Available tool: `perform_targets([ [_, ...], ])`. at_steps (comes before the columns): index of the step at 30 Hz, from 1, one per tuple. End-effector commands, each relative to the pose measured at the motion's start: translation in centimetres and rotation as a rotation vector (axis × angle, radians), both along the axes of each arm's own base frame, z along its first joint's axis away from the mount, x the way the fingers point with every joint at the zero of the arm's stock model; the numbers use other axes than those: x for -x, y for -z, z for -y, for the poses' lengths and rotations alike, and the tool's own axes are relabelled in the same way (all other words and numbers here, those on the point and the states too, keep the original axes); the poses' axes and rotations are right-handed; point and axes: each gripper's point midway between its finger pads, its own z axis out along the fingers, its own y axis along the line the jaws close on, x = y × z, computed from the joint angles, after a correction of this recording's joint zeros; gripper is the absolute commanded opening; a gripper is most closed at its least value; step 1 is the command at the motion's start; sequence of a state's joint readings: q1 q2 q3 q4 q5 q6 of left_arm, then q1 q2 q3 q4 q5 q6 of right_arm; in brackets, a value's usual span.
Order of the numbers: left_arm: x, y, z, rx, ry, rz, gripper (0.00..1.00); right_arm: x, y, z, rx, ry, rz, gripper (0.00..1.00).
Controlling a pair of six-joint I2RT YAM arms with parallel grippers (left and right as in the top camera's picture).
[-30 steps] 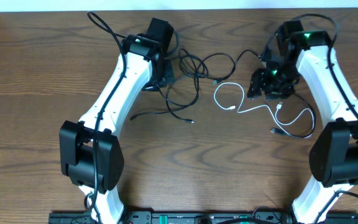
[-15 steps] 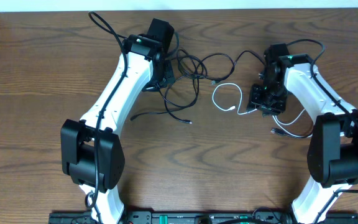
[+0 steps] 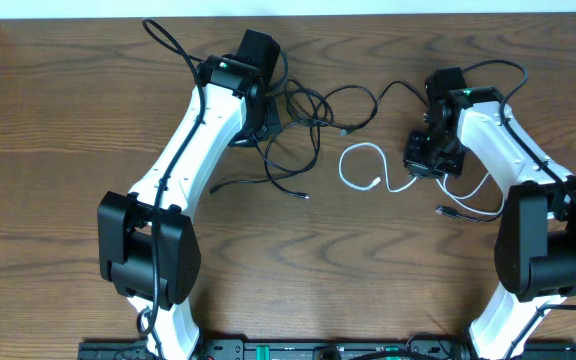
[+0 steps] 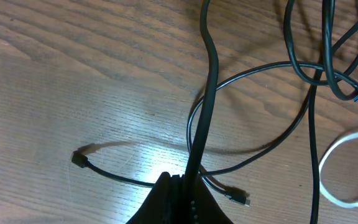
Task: Untangle cables
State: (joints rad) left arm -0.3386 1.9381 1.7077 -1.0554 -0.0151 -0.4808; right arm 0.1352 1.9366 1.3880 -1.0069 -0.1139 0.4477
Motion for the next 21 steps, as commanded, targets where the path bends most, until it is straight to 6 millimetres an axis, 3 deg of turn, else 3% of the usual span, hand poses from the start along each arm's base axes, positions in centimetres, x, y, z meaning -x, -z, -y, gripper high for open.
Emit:
perform_targets([
  [1,0.1,0.6,-0.5,-0.031,0.003,-0.014,0.08,0.1,0.1,0.1,0.015,0.004,0.0,0.01],
  [6,0.0,0.6,-0.5,-0.031,0.003,-0.014,0.08,-0.2,-0.3,-0.4,-0.016,-0.03,0.011,0.01],
  [10,0.1,0.6,-0.5,-0.031,0.003,-0.014,0.08,-1.4,-3.8,-2.3,-0.12,-0.117,0.08,0.01],
  [14,0.1,0.6,-0.5,-0.031,0.004,-0.015,0.08,-3.0,-11.8,-4.8,-0.266,-0.232,0.252,0.01],
  [21,0.0,0.6,-0.5,-0.031,0.004,-0.014,0.08,-3.6,-25.7,-4.3,-0.265,-0.265,0.59,0.01],
])
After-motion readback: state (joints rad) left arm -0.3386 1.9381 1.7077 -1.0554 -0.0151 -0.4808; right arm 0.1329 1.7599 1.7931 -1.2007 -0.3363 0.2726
